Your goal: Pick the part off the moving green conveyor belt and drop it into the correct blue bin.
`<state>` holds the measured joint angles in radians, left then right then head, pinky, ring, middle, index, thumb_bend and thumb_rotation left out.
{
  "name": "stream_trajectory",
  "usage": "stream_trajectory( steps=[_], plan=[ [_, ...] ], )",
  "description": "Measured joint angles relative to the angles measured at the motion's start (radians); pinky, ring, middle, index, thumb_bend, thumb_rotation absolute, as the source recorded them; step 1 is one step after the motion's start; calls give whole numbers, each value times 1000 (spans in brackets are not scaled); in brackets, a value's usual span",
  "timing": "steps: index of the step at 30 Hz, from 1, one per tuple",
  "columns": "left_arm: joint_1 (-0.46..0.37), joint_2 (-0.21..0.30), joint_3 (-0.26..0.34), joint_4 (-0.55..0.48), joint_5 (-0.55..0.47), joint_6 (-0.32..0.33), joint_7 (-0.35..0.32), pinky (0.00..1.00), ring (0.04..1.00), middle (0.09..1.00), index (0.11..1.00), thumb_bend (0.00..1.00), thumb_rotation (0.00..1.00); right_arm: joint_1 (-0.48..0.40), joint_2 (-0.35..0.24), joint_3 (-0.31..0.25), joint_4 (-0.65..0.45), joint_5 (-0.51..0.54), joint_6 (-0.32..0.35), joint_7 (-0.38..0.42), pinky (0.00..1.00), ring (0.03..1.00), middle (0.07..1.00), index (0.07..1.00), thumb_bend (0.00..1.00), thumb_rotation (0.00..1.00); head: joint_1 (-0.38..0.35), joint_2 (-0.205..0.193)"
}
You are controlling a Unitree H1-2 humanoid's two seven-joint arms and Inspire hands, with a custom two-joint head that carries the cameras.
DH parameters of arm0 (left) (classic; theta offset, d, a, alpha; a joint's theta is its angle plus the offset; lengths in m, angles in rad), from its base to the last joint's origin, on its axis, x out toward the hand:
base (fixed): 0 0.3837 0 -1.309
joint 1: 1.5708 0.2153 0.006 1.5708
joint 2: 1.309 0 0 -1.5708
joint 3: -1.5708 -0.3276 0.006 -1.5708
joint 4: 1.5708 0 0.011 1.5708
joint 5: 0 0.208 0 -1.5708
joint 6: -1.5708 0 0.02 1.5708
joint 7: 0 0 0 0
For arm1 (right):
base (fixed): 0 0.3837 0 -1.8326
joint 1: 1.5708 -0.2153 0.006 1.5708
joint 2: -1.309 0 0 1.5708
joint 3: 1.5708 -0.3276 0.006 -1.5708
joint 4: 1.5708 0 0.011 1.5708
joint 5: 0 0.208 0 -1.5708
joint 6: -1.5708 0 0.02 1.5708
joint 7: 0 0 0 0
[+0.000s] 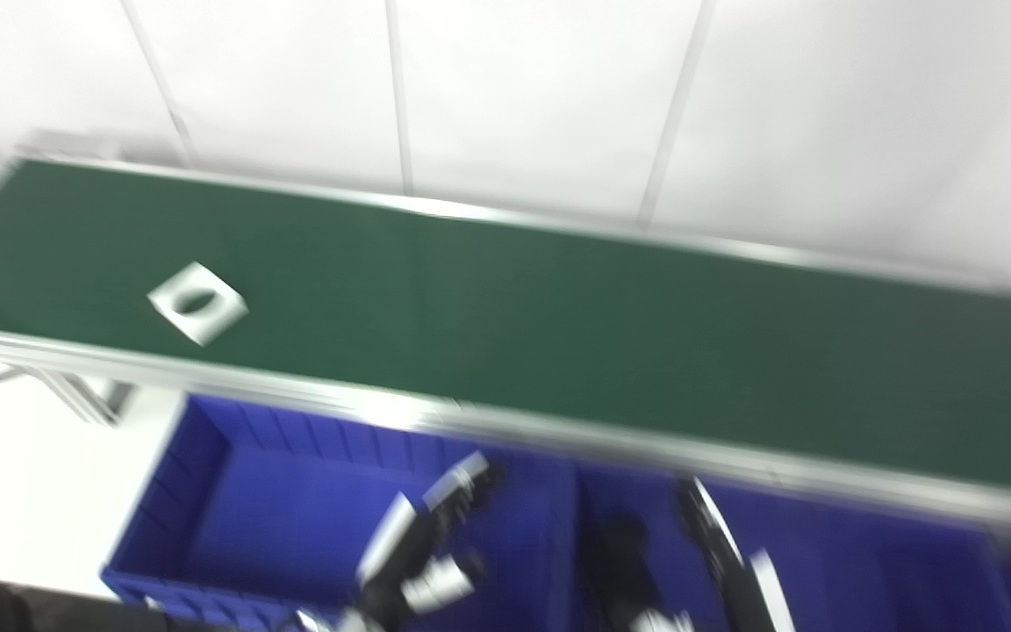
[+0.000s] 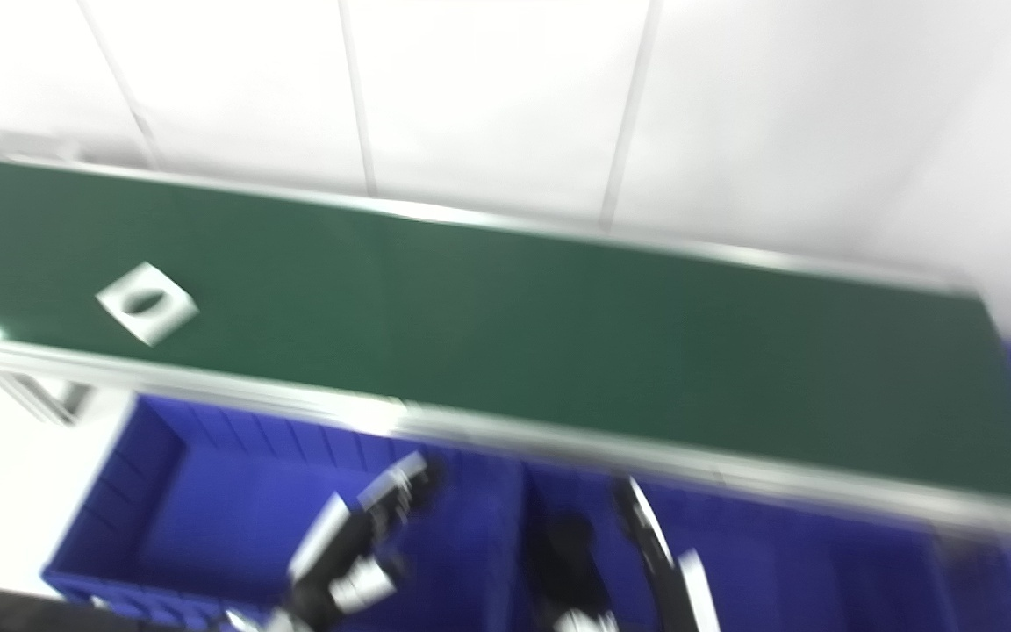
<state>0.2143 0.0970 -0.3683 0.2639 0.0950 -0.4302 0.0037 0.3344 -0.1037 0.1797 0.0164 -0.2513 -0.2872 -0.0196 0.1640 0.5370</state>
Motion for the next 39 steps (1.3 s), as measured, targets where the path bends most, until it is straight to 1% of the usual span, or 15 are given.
stream_trajectory(
  steps=[9,12,14,16,18,19,20,21,23,24,25,26,29,36,39],
  plan=[
    [-20,25,-35,-1,2,0,40,826,864,875,870,942,805,-23,-2,-5,58,0,-36,-7,928,945,948,973,856,371,-1,-23],
    [-15,28,-22,-40,-34,1,21,827,864,874,867,938,785,-34,0,-7,64,17,-41,-6,937,951,951,975,848,359,-6,-26],
    [-7,27,6,-103,-89,0,-28,813,861,876,869,905,752,-40,1,-7,68,22,-44,-6,950,963,958,977,856,358,-6,-23],
    [-5,27,40,-177,-117,-3,-60,805,851,863,860,917,726,-44,1,-6,76,27,-45,-5,963,972,963,979,860,358,-4,-23],
    [-9,27,77,-238,-134,-6,-83,810,849,859,860,936,657,-49,3,-6,87,30,-45,-5,965,973,962,978,872,363,-6,-25],
    [-16,29,94,-263,-141,-7,-92,822,856,864,864,951,588,-50,4,-6,91,31,-45,-5,962,971,960,977,880,373,-9,-23],
    [-23,34,113,-293,-148,-5,-106,822,856,864,864,952,577,-50,5,-6,91,30,-45,-5,960,970,960,977,881,374,-9,-23],
    [-35,43,133,-327,-148,-4,-117,824,863,871,873,923,526,-51,8,-6,91,30,-45,-6,961,967,956,976,888,381,-17,-22],
    [-69,71,172,-390,-147,-5,-134,827,869,877,881,908,501,-54,13,-6,91,29,-45,-6,961,964,952,975,894,388,-26,-22],
    [-92,87,195,-413,-145,-7,-136,835,875,890,896,857,444,-57,17,-5,92,28,-45,-7,952,954,943,967,898,389,-26,-22],
    [-114,101,218,-428,-140,-7,-138,837,878,894,901,839,424,-61,21,-6,95,27,-49,-8,949,951,940,965,899,389,-38,-12],
    [-136,118,241,-435,-129,-7,-139,849,881,898,904,819,395,-65,24,-6,98,26,-53,-10,953,952,940,965,896,389,-63,-9],
    [-163,161,283,-453,-121,5,-148,858,890,906,911,763,298,-69,31,-5,99,17,-57,-13,957,941,935,959,886,387,-83,-5],
    [-219,250,361,-452,-112,79,-182,860,914,926,921,748,303,-75,38,-2,99,8,-57,-17,924,924,927,955,893,368,-161,17],
    [-280,291,384,-414,-101,84,-192,883,917,929,929,745,232,-79,40,0,98,8,-57,-17,903,912,922,948,900,353,-211,28]
  ],
)
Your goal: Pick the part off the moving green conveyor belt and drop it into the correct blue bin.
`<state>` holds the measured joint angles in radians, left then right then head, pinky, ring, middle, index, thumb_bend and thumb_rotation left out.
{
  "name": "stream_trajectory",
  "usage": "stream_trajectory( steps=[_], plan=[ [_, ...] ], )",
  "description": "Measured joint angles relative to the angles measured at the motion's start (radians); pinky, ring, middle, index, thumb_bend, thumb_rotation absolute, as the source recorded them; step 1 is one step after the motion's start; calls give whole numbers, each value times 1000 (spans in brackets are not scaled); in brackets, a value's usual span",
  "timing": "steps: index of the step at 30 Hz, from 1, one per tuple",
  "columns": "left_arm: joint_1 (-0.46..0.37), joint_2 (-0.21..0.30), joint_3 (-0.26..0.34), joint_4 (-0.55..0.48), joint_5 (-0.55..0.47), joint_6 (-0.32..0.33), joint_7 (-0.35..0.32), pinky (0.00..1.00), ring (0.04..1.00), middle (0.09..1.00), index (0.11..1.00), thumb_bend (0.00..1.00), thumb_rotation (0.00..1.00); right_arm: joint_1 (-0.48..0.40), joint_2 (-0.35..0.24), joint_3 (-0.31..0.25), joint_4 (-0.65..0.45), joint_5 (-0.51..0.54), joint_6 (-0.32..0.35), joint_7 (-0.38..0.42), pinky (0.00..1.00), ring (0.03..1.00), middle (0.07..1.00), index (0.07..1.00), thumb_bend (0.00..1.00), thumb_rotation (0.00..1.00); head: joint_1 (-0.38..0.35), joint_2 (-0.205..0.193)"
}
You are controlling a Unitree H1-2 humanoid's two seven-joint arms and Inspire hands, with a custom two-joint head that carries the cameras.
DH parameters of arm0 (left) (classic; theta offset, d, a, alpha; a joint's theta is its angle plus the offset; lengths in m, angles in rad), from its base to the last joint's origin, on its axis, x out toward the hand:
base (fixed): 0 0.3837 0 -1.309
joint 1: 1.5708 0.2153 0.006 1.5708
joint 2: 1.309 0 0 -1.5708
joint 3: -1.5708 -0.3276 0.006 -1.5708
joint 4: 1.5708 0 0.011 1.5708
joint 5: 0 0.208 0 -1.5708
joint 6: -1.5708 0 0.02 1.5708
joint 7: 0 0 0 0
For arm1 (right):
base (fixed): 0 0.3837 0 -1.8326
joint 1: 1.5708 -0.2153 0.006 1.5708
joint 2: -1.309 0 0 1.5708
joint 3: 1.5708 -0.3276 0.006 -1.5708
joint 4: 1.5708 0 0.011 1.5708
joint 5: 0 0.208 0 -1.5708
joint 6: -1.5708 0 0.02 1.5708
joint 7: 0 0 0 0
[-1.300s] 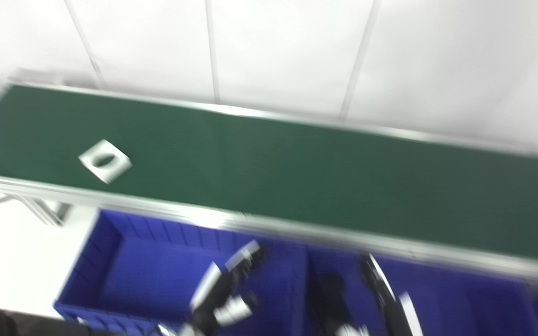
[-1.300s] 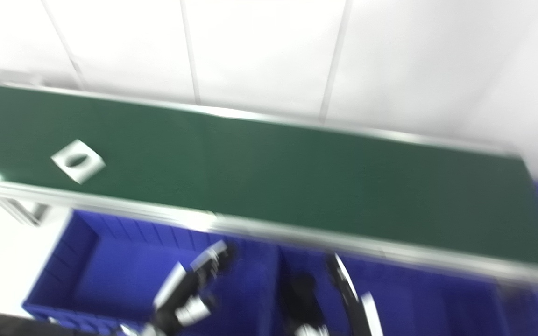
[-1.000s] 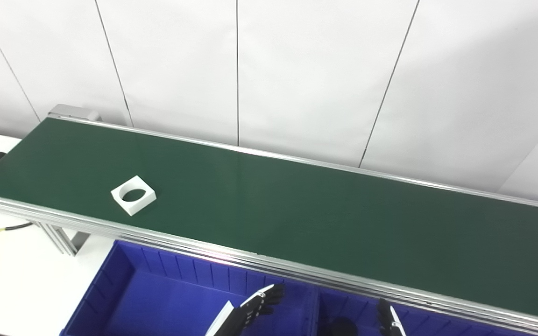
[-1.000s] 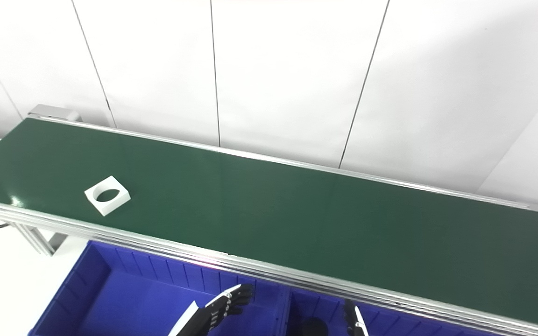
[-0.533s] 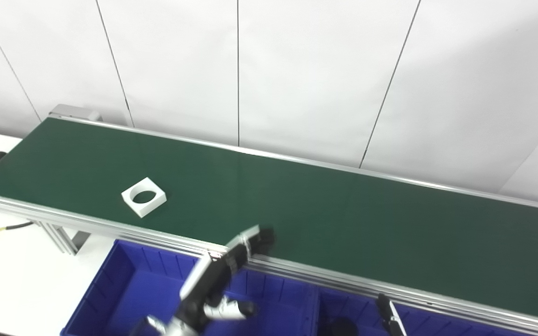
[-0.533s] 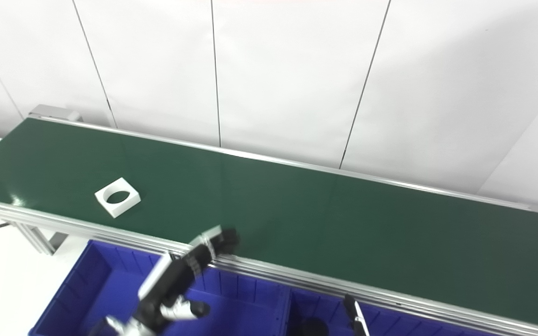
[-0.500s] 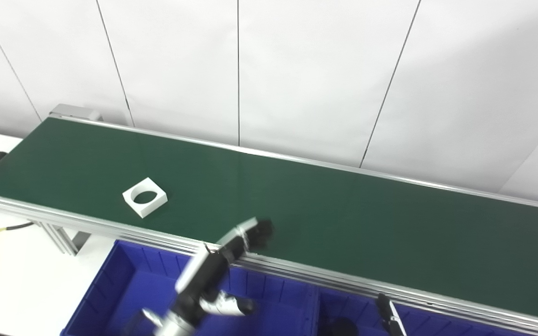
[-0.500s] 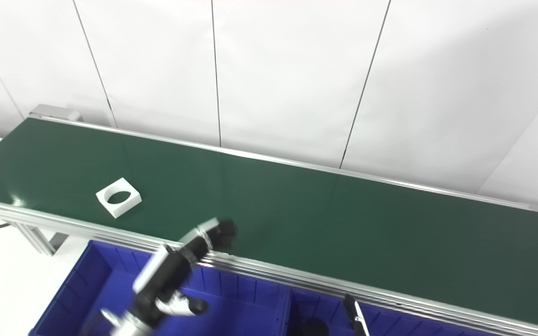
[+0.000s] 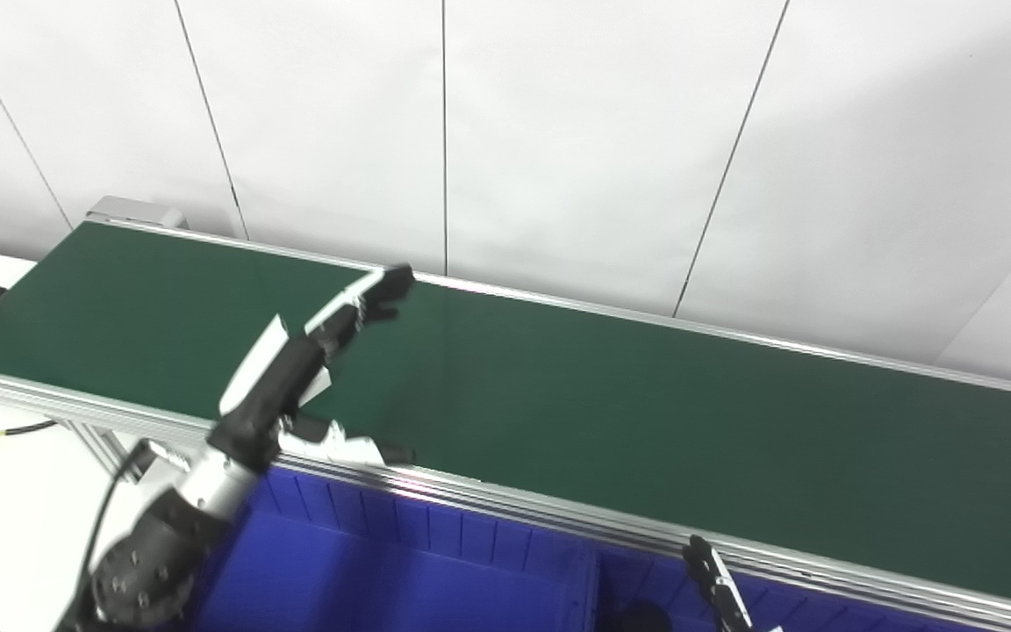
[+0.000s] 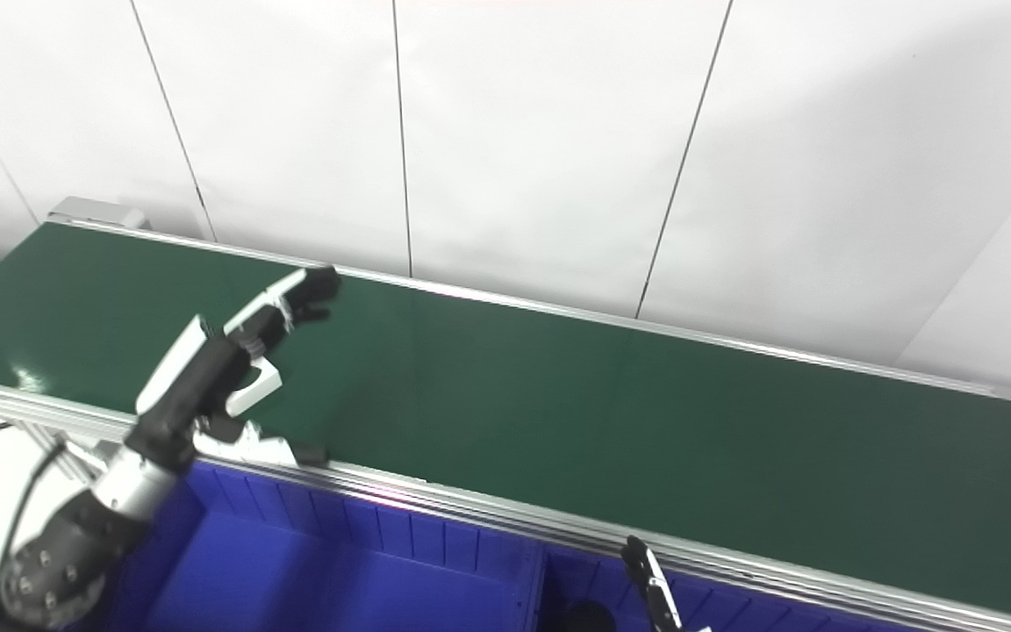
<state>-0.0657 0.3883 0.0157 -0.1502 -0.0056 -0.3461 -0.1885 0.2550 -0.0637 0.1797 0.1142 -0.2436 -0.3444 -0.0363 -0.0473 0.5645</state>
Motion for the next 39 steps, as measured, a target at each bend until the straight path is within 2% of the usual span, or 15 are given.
stream_trajectory(
  steps=[3,6,8,11,14,19,22,26,33,36,39],
  plan=[
    [-61,47,8,69,14,3,-30,872,912,928,924,752,193,-2,2,2,0,0,-2,0,895,909,915,944,904,353,-11,3],
    [-108,78,3,130,19,4,-62,829,895,923,914,816,119,-1,4,2,2,1,-17,-3,881,895,898,928,906,335,-38,15],
    [-147,102,0,201,45,21,-77,850,915,937,922,833,67,-6,7,4,5,1,-43,-5,895,905,905,933,901,348,-40,18],
    [-185,130,-14,246,88,49,-98,851,908,932,926,844,17,-13,11,7,22,6,-54,-5,897,908,907,936,903,369,-36,23],
    [-226,150,-45,293,140,44,-120,886,926,943,925,842,1,-14,11,8,28,5,-54,-5,880,906,902,933,906,383,-25,28],
    [-310,200,-96,383,241,56,-170,860,926,961,951,854,0,-20,11,9,33,4,-59,-11,885,904,902,934,903,390,-5,32],
    [-355,222,-121,433,279,49,-186,880,937,962,953,863,0,-20,9,9,34,5,-59,-11,878,908,907,937,902,401,3,35],
    [-392,241,-176,482,379,35,-187,958,960,976,970,855,0,-20,1,8,34,14,-60,-10,890,911,914,942,898,395,26,41],
    [-414,243,-263,511,539,38,-189,957,956,968,956,888,0,-20,-14,6,34,32,-61,-10,883,902,902,933,903,394,53,49],
    [-419,239,-279,514,573,43,-188,981,965,968,944,890,0,-20,-19,3,33,39,-61,-6,924,920,909,939,900,388,69,52],
    [-435,230,-304,525,605,63,-190,981,962,963,938,892,0,-20,-23,3,32,54,-62,-2,913,905,906,936,895,393,81,52]
  ],
)
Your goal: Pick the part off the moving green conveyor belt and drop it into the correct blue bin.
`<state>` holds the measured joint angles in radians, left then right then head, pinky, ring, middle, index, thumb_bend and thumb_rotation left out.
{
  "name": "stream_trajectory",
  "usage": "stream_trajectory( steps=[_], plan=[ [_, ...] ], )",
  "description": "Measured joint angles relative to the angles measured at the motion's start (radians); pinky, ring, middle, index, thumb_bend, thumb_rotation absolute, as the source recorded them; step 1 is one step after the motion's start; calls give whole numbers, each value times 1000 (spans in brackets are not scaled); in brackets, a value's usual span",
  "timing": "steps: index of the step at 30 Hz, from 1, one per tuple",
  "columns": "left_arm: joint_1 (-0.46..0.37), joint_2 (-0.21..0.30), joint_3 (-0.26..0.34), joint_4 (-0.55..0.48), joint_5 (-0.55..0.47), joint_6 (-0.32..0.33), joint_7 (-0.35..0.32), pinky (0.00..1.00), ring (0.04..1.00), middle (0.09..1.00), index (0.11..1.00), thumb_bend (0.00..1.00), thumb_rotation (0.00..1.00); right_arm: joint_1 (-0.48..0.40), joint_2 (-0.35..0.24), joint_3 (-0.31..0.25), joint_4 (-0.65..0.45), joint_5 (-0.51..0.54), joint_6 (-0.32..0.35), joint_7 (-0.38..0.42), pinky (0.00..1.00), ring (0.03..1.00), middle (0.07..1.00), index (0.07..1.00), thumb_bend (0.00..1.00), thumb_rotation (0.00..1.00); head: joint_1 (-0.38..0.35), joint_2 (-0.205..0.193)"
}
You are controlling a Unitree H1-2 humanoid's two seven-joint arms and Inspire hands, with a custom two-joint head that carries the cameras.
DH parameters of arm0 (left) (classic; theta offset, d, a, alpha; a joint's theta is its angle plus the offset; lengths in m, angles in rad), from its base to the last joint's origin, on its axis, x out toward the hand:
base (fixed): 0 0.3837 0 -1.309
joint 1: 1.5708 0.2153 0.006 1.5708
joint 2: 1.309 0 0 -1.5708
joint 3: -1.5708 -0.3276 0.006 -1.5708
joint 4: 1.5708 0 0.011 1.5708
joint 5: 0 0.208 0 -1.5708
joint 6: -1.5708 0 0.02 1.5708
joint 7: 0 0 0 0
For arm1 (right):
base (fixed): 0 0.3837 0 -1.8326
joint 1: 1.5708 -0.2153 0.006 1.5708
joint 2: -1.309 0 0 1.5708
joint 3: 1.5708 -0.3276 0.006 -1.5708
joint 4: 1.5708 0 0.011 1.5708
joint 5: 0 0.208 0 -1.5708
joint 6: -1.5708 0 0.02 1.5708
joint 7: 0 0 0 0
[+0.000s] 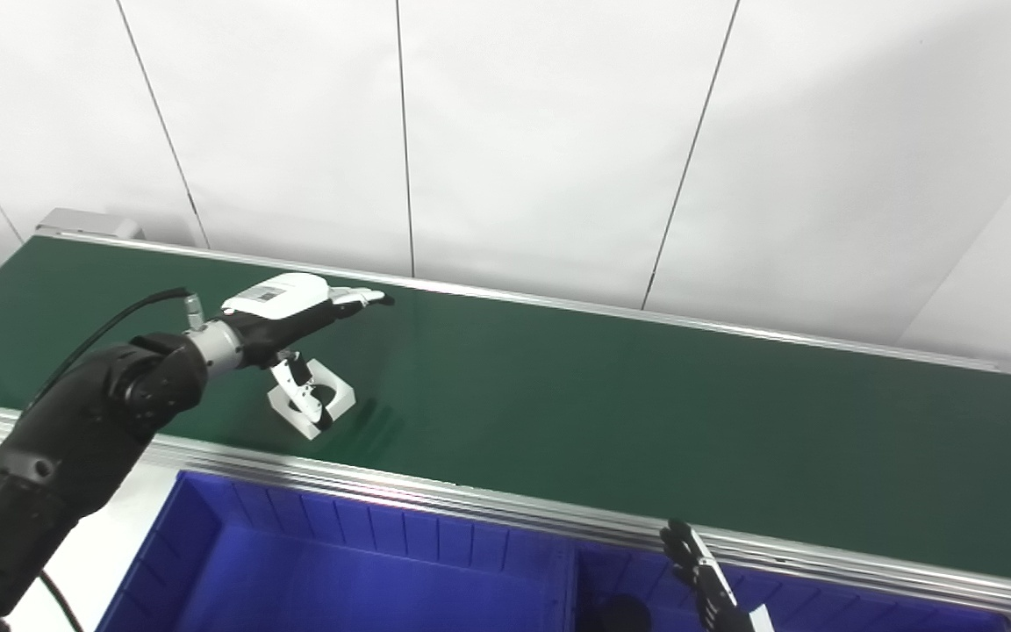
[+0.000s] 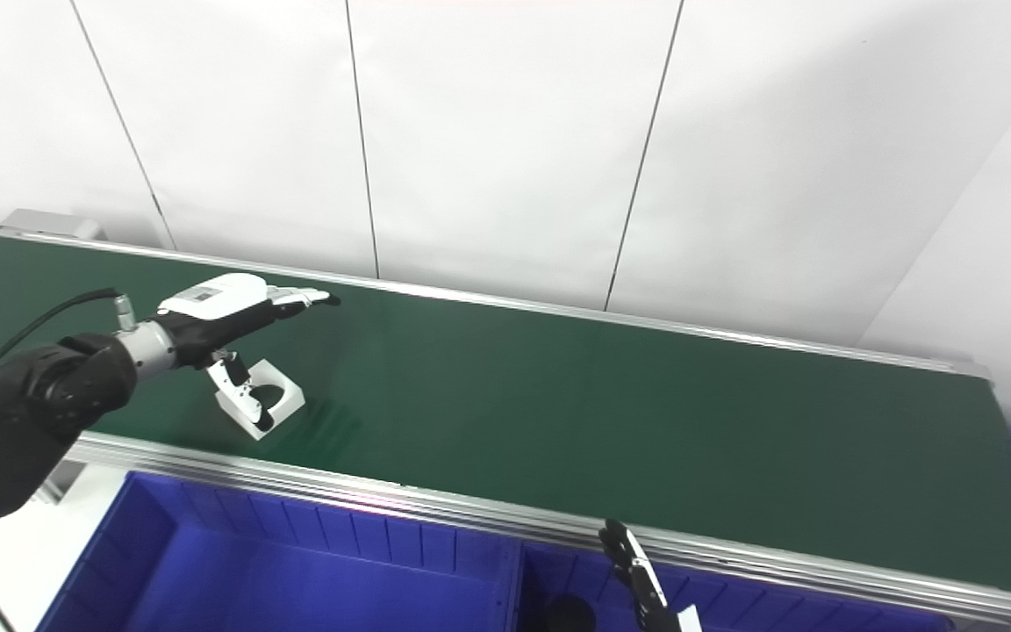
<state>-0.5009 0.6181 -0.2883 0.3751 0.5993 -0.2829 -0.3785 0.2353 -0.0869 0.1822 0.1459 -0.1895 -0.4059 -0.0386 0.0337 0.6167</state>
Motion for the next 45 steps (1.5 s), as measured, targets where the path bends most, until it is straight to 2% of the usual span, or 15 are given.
stream_trajectory(
  steps=[13,21,24,26,28,30,31,32,34,35,37,38,41,42,45],
  plan=[
    [-23,-26,-106,37,139,40,-4,975,969,970,949,802,0,1,-11,-3,-1,3,-2,0,910,898,903,930,907,402,18,3],
    [-48,-48,-136,109,180,38,19,944,953,962,938,738,0,1,-14,-3,-2,12,-2,0,912,895,904,928,908,393,26,3],
    [-56,-49,-149,135,197,37,40,942,951,963,936,694,0,1,-15,-3,-4,22,-2,2,924,899,907,929,906,384,28,5],
    [-60,-51,-156,154,209,36,58,913,922,940,913,617,0,2,-15,-3,-5,24,-2,2,920,897,907,933,897,389,29,5],
    [-66,-63,-154,183,214,34,89,789,878,909,888,574,0,2,-17,-3,-5,24,-2,2,915,896,906,933,895,386,29,6],
    [-66,-76,-149,201,210,34,118,562,702,839,841,522,0,2,-19,-3,-5,29,-3,3,921,901,907,933,900,387,31,8],
    [-66,-82,-149,207,208,33,122,429,541,658,797,500,0,2,-20,-3,-6,31,-3,3,917,902,906,932,903,388,31,8],
    [-66,-86,-149,210,208,28,131,414,524,626,791,500,0,3,-20,-3,-7,33,-3,3,917,902,906,931,903,388,31,8],
    [-71,-89,-153,227,210,15,156,271,437,525,708,500,0,4,-20,-3,-8,32,-3,3,908,899,904,929,895,387,32,11],
    [-77,-93,-155,243,213,12,169,247,426,510,692,501,0,4,-20,-3,-8,31,-3,3,907,899,903,928,894,387,31,11],
    [-82,-99,-158,257,217,5,195,196,282,479,526,515,0,5,-21,-3,-8,30,-3,3,910,901,905,930,895,390,32,12],
    [-85,-104,-159,263,216,-2,207,202,279,477,502,518,0,5,-22,-3,-9,30,-3,3,917,904,905,930,900,394,32,12],
    [-89,-113,-159,275,208,-30,224,231,307,478,492,519,0,7,-22,-3,-10,31,-3,3,921,906,904,930,894,386,34,15],
    [-89,-117,-159,277,204,-35,227,254,328,433,508,515,0,8,-22,-3,-10,33,-3,3,922,906,905,929,893,383,34,15],
    [-88,-126,-158,293,195,-55,258,305,377,417,521,514,0,8,-22,-3,-10,35,-3,3,927,905,906,927,892,380,31,18]
  ],
)
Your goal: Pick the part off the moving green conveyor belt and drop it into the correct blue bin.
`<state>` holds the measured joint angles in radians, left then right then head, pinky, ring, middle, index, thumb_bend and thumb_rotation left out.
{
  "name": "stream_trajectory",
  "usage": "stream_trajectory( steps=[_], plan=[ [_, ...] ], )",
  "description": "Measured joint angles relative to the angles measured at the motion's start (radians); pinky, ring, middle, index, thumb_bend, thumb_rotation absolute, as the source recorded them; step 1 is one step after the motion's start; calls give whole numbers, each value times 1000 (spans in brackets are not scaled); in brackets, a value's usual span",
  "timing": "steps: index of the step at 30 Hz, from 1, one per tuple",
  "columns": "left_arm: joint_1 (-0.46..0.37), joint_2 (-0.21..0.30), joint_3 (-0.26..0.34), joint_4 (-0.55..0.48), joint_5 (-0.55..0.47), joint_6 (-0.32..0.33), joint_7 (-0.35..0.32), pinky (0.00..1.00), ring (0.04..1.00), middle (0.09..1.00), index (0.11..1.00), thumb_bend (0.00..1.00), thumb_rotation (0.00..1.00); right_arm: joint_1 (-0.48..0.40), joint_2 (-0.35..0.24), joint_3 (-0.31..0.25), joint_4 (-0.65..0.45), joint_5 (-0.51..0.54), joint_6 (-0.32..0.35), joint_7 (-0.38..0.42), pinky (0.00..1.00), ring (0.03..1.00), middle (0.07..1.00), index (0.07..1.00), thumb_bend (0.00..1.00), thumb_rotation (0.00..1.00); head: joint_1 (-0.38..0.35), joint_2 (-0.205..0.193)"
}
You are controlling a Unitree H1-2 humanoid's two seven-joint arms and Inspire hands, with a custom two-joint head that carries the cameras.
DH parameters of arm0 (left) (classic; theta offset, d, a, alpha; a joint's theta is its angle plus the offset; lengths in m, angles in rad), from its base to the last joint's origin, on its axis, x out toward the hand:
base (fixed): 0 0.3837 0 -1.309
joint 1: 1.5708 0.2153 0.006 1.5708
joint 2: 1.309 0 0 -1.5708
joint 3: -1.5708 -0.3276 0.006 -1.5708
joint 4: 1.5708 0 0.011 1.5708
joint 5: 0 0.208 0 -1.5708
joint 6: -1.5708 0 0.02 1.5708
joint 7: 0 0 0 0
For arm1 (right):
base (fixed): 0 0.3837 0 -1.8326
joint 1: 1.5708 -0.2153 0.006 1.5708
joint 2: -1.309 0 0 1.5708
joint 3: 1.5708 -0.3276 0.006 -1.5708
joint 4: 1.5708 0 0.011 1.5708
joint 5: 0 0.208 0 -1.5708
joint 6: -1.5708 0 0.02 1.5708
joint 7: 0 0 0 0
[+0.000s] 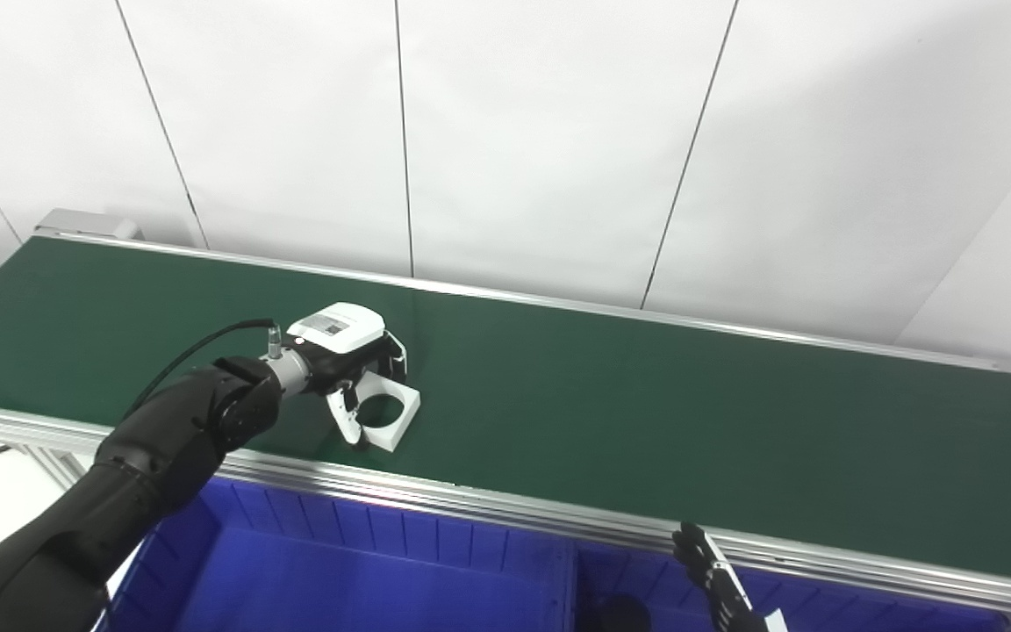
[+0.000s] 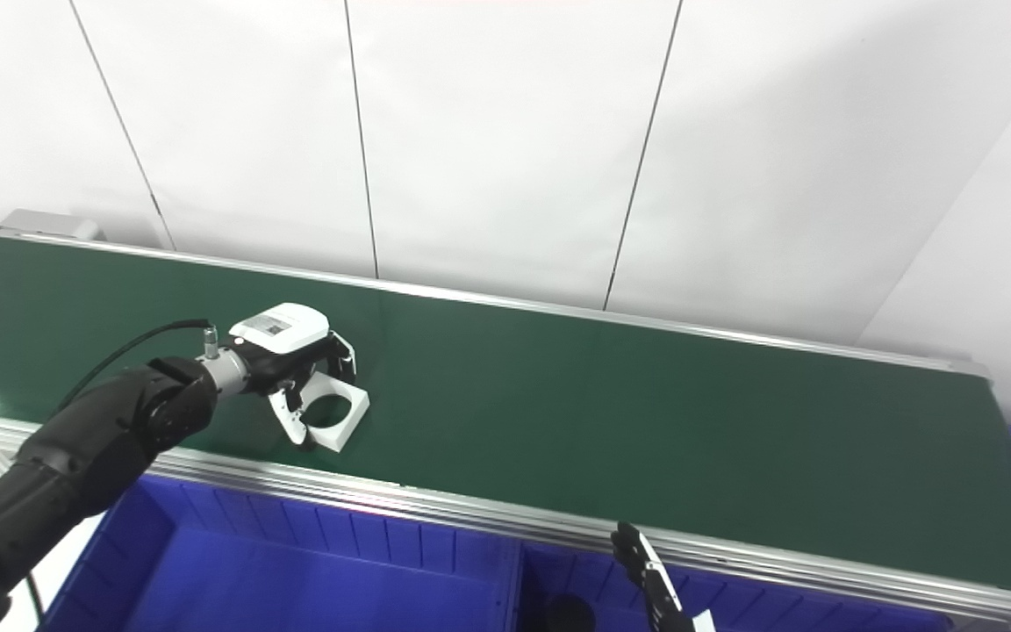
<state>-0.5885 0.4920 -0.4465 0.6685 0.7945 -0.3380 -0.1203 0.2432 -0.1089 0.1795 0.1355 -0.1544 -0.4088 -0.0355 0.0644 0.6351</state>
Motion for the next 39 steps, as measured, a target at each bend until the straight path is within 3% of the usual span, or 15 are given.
stream_trajectory(
  steps=[6,8,11,15,19,23,27,28,29,35,39],
  plan=[
    [7,-5,10,8,-21,-30,36,349,419,437,520,515,0,2,2,0,-5,6,0,2,928,905,906,929,895,375,-5,2],
    [29,-4,43,-24,-45,-45,47,341,388,487,524,500,0,3,4,0,-8,7,0,7,928,902,904,930,900,388,-24,9],
    [80,-6,117,-114,-127,-76,79,337,367,481,534,494,0,9,8,0,-16,0,0,10,924,900,899,930,902,395,-43,17],
    [136,-19,221,-267,-245,-93,115,193,403,492,492,501,0,15,17,0,-36,-8,0,10,912,897,898,927,907,382,-84,29],
    [198,-50,276,-421,-339,-93,114,290,372,484,535,493,0,17,26,-1,-39,-17,0,12,904,897,902,929,911,407,-101,38],
    [273,-90,285,-521,-374,-86,104,310,377,508,525,493,0,21,35,-1,-54,-25,0,12,894,895,905,931,915,425,-167,81],
    [362,-114,294,-617,-402,-89,95,321,378,502,535,493,0,25,45,0,-81,-47,1,9,901,893,899,926,913,417,-199,94],
    [378,-121,293,-620,-411,-92,95,286,361,491,542,490,0,25,46,0,-85,-49,2,10,886,889,896,923,914,419,-207,100],
    [396,-126,292,-626,-413,-93,95,266,402,478,529,494,0,25,47,0,-89,-55,2,9,880,886,895,923,914,423,-213,104],
    [502,-173,263,-702,-415,-96,91,326,391,508,521,494,0,29,60,0,-108,-86,19,8,885,886,898,926,919,444,-236,143],
    [537,-157,202,-703,-410,-98,55,373,419,518,488,497,0,29,69,1,-117,-100,33,8,841,873,887,915,927,441,-248,155]
  ],
)
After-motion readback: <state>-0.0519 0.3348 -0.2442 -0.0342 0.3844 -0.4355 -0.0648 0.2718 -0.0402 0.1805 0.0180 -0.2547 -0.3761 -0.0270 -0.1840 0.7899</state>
